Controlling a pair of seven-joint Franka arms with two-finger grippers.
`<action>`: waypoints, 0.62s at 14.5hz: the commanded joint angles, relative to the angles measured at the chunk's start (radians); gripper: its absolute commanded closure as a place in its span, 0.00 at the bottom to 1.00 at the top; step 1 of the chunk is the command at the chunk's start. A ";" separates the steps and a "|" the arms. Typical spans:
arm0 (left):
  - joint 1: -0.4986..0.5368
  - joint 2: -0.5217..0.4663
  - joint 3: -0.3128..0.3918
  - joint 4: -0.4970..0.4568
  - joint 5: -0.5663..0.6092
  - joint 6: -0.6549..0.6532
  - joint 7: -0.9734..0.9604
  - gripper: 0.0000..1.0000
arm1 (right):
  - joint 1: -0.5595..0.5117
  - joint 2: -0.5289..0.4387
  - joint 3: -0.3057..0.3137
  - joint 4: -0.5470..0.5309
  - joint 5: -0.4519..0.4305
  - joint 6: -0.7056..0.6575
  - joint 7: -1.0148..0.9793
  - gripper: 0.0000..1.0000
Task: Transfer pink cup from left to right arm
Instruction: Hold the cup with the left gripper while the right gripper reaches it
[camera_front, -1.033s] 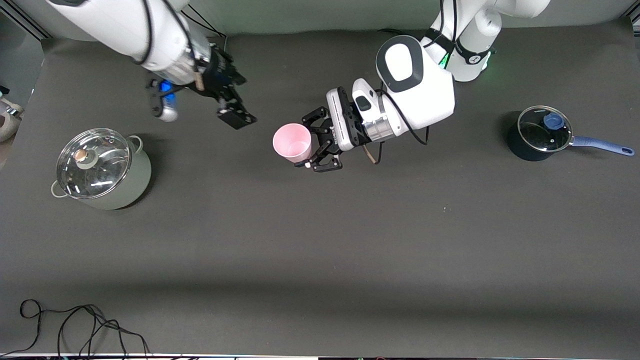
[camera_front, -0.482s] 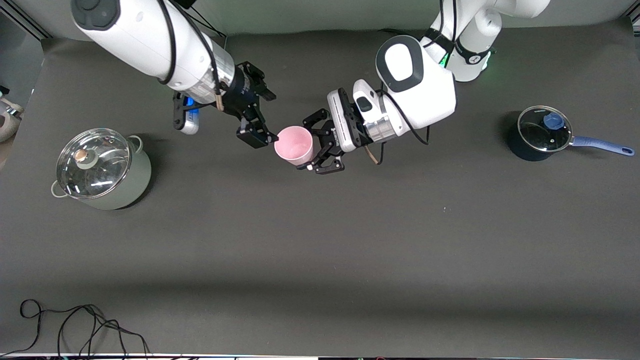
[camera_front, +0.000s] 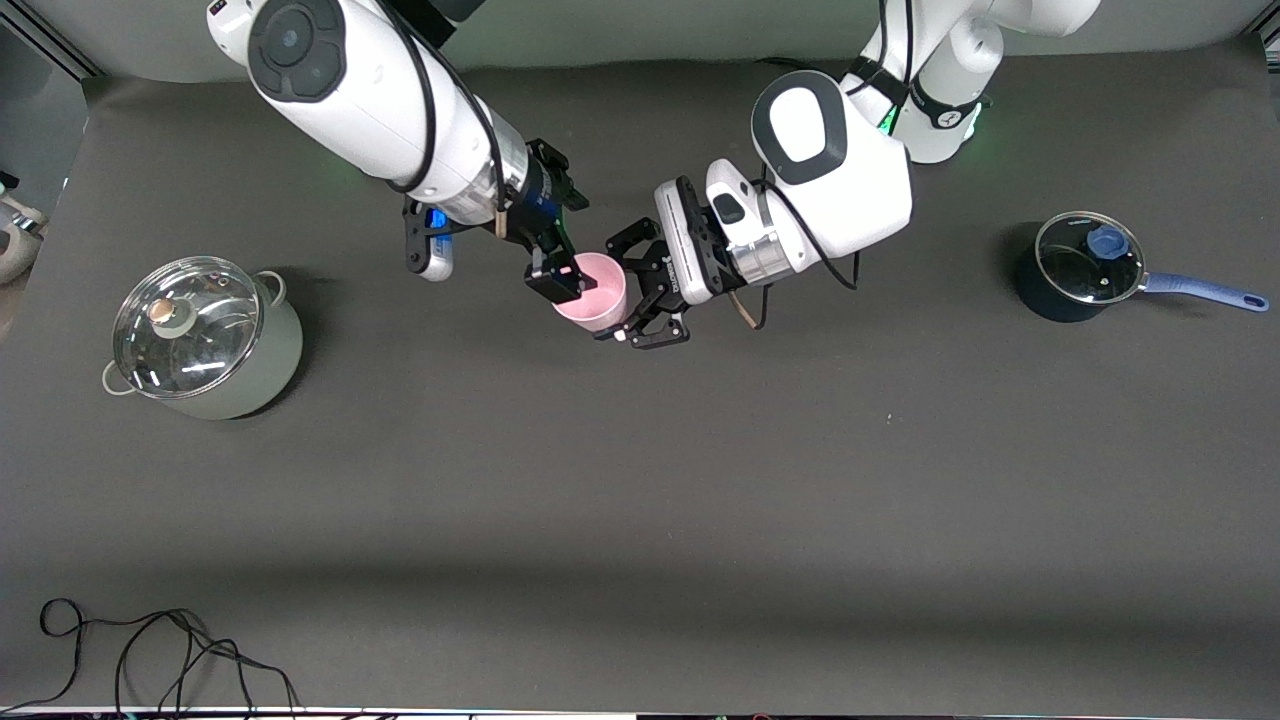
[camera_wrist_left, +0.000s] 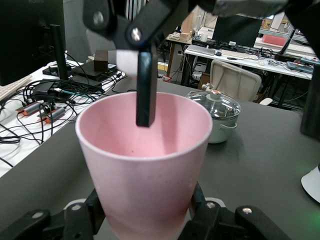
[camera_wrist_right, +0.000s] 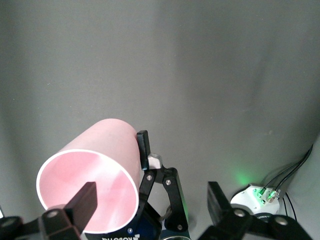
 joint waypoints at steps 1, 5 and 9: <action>-0.011 -0.010 0.001 -0.008 -0.019 0.019 -0.002 0.50 | 0.007 0.019 -0.011 0.042 0.012 -0.008 0.020 0.51; -0.011 -0.010 0.001 -0.008 -0.019 0.019 -0.002 0.50 | 0.006 0.017 -0.011 0.042 0.010 -0.008 -0.038 1.00; -0.011 -0.010 0.001 -0.008 -0.019 0.019 -0.002 0.49 | 0.007 0.019 -0.013 0.039 0.007 -0.008 -0.046 1.00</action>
